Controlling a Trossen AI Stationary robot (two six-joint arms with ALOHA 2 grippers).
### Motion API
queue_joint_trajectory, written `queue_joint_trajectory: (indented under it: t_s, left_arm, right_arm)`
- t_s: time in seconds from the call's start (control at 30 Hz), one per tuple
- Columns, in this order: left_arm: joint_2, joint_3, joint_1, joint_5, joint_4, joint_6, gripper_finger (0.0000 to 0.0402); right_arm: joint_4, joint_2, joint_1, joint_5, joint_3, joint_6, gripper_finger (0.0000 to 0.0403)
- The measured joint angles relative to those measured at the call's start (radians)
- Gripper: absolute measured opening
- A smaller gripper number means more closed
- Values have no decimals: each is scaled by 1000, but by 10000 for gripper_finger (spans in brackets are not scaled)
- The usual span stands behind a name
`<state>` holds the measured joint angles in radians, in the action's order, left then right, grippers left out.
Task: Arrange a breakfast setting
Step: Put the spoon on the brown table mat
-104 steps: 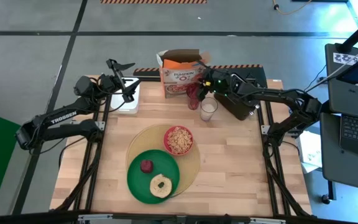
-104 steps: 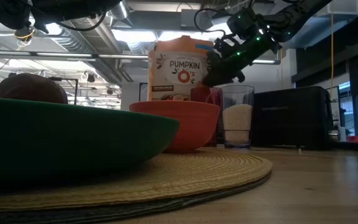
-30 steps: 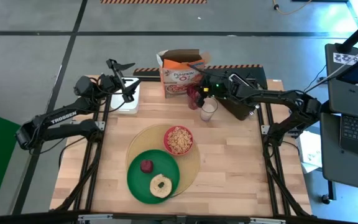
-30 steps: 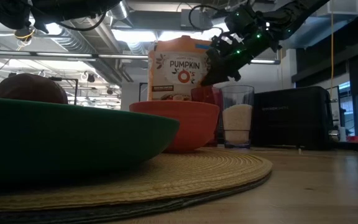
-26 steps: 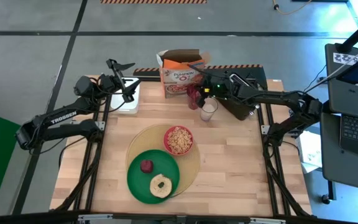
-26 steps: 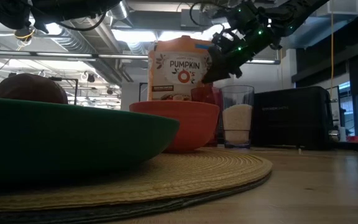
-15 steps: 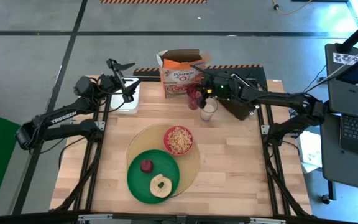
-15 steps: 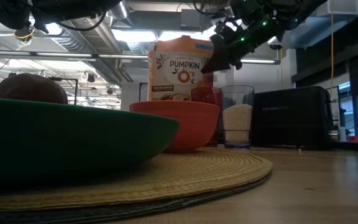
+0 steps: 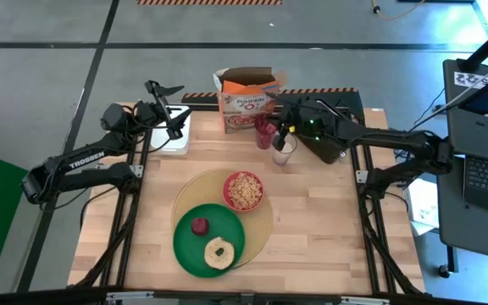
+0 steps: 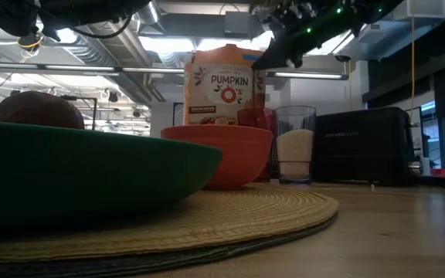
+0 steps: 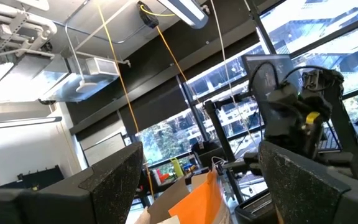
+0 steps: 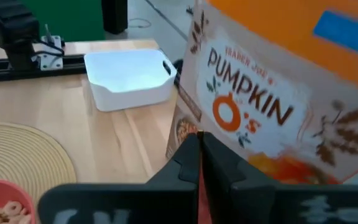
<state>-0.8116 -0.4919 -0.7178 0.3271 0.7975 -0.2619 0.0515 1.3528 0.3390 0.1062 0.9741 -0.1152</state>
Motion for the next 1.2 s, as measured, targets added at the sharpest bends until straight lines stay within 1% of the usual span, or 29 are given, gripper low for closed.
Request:
queue_joint_trajectory:
  t_s: [0.33, 0.53, 0.63, 0.83, 0.97, 1.1, 1.2]
  left_arm:
    - [0, 0, 0, 0, 0, 1, 314]
    - [0, 0, 0, 0, 0, 1, 314]
    - [0, 0, 0, 0, 0, 0, 314]
    - [0, 0, 0, -1, 0, 0, 314]
    - [0, 0, 0, 0, 0, 0, 314]
    - [0, 0, 0, 0, 0, 0, 314]
    - [0, 0, 0, 0, 0, 1, 314]
  right_arm:
    - [11, -62, -66, 69, 1, -124, 4]
    - [6, -61, -89, 59, 37, -187, 4]
    - [-8, -60, -107, 77, 71, -244, 4]
    - [-32, -60, -148, 74, 137, -327, 4]
    - [-33, -60, -178, 74, 142, -338, 5]
    - [-26, -29, -211, 59, 143, -339, 5]
    - [17, 13, -240, 43, 143, -345, 5]
